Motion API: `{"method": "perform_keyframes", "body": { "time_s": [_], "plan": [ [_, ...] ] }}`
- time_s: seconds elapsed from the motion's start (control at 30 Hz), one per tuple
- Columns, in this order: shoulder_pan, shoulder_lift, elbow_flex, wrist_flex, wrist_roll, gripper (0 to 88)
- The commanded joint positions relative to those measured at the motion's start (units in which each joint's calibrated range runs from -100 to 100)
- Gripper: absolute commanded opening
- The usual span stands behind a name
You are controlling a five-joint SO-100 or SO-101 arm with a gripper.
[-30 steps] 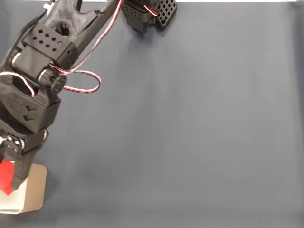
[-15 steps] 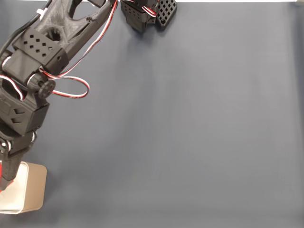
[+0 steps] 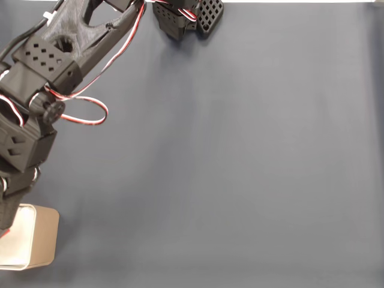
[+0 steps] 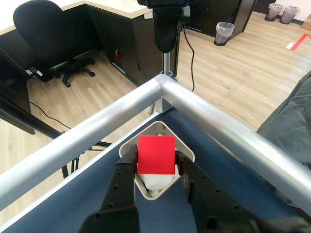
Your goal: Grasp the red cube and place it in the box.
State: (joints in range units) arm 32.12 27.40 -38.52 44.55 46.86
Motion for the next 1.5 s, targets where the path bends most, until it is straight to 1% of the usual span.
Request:
{"method": "perform_keyframes", "body": {
  "time_s": [0.0,0.43,0.5,0.53,0.6,0.63,0.7,0.8,0.83,0.97,1.47],
  "plan": [
    [0.26,-0.97,-2.72,-0.29,0.0,1.3],
    [-0.02,-0.8,-3.09,-0.45,0.34,1.6],
    [-0.09,-0.8,-3.18,-0.45,0.39,2.9],
    [-0.09,-0.8,-3.18,-0.53,0.2,6.0],
    [-0.09,-0.88,-3.27,-0.37,0.05,16.5],
    [-0.16,-0.88,-3.27,0.61,0.98,22.3],
    [-0.16,-0.97,-3.18,3.65,2.78,29.8],
    [-0.02,-1.4,-3.27,3.73,1.9,43.3],
    [0.05,-1.49,-3.36,3.48,2.05,46.9],
    [0.26,-1.66,-3.91,3.48,2.74,55.2],
    [0.26,-1.75,-3.91,3.07,1.9,56.3]
  ]
}}
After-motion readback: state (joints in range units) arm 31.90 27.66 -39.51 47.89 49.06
